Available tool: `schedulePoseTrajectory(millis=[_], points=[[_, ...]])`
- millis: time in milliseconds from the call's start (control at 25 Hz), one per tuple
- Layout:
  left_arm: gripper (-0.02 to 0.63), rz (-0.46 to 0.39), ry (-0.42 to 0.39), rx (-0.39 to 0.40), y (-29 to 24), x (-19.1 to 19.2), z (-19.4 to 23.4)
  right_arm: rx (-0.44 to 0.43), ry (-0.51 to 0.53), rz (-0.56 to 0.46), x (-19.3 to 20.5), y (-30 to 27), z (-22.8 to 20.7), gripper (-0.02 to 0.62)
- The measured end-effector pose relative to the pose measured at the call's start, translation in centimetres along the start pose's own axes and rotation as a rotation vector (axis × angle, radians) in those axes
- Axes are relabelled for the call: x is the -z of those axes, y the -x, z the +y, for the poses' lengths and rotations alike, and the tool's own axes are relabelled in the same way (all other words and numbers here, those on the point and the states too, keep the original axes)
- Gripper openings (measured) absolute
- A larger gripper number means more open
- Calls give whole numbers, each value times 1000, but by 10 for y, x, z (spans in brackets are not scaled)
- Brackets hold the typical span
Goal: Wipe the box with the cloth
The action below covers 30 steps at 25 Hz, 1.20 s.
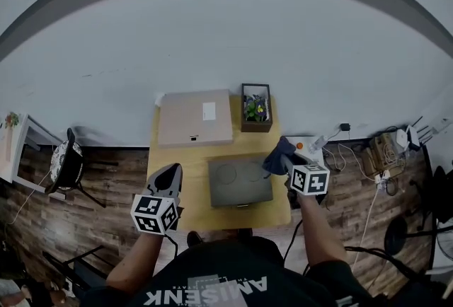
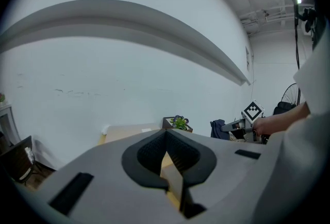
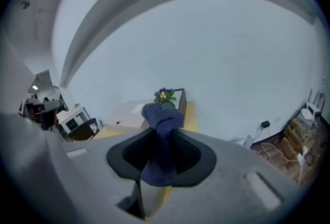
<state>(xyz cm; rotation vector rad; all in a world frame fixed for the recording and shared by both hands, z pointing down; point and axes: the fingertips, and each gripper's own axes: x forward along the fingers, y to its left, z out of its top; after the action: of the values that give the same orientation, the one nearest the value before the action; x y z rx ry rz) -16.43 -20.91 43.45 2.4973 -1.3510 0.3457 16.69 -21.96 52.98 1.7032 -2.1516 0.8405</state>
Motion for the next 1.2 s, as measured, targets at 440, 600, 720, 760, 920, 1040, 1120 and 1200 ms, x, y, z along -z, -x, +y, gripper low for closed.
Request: schedulePoseTrajectory(millis=[440, 600, 720, 760, 920, 1040, 1120, 1200], points=[[2, -28, -63, -16, 13, -42, 6, -106, 123, -209, -78, 48, 75, 100], [2, -35, -55, -21, 15, -55, 11, -134, 161, -274, -100, 63, 94, 100], [2, -36, -68, -20, 16, -62, 12, -155, 188, -301, -109, 71, 103, 100], [0, -39, -74, -20, 17, -64, 12, -155, 195, -306, -111, 73, 104, 100], [2, -55, -88, -23, 20, -74, 12, -134, 220, -314, -120, 75, 106, 98], [0, -74, -71, -29, 19, -79, 15, -124, 229, -320, -125, 72, 107, 98], [0, -86, -56, -32, 20, -79, 16, -122, 229, -325, -127, 72, 108, 98], [0, -95, -46, -38, 19, -80, 19, -120, 230, -335, -129, 73, 110, 98]])
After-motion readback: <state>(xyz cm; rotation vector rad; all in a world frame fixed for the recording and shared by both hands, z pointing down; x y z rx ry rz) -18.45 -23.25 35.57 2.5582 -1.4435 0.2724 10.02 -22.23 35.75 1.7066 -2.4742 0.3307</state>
